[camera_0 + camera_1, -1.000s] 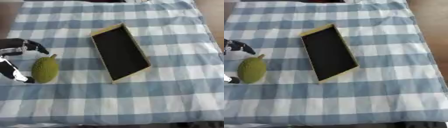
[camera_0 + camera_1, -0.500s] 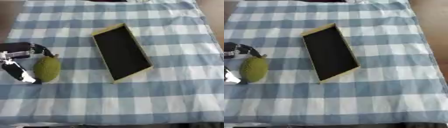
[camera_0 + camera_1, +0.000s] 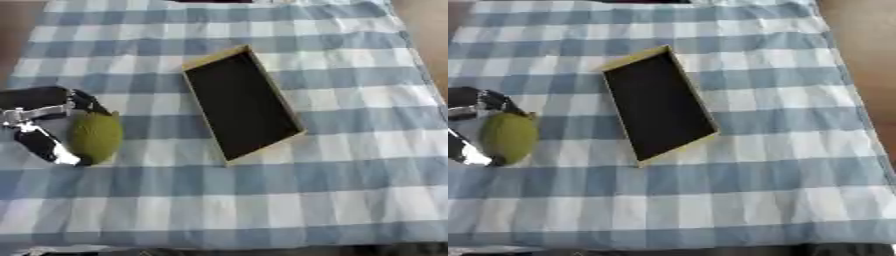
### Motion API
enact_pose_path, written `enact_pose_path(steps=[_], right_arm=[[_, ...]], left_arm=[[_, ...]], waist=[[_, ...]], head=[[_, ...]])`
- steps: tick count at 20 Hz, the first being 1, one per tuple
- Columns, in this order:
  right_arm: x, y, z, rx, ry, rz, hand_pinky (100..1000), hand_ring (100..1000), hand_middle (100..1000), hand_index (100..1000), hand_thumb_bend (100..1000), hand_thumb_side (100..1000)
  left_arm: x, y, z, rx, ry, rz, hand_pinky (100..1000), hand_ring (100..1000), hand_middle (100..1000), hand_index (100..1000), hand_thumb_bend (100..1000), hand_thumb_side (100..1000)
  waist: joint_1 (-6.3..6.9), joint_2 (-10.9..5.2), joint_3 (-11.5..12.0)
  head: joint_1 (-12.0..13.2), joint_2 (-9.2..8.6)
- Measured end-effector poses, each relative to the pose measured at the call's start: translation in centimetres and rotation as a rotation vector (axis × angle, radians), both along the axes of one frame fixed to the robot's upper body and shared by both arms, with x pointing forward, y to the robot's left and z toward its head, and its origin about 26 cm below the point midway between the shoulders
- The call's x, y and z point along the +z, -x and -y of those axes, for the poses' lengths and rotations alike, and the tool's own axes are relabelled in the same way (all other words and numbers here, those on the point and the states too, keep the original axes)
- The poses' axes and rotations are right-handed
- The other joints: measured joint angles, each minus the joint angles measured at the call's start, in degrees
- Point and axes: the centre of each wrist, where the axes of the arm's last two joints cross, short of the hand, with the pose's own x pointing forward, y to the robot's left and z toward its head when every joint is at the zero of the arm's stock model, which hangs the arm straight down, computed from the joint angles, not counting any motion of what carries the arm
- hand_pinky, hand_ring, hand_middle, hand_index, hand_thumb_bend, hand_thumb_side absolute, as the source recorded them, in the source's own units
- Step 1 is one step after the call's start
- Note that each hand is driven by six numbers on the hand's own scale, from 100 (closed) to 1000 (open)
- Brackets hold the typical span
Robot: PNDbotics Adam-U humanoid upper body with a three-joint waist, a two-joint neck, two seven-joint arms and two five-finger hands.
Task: Pick up objects on the table and place them in the box.
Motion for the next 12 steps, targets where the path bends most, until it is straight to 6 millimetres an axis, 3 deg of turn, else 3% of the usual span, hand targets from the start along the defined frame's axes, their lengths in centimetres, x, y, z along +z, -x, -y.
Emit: enact_pose_path(steps=[4,7,12], right_arm=[[0.0,0.0,0.0,0.0,0.001,-0.003,796,669,619,678,116,594],[0.0,0.0,0.0,0.0,0.0,-0.004,795,669,619,678,116,592],[-0.3,0.1,0.1,-0.004,0.0,-0.013,796,669,618,678,112,594]], left_arm=[[0.9,0.4,0.4,0.005,0.071,0.088,626,573,532,648,265,100],[2.0,0.7,0.7,0.016,0.129,0.172,559,482,443,520,275,100],[4.2,0.9,1.4,-0.013,0.148,0.279,568,486,462,563,261,100]], waist=[[0.0,0.1,0.04],[-0.01,0.1,0.08],[0.19,0.08,0.2]], head=[[0.0,0.0],[-0.27,0.0],[-0.61,0.01]])
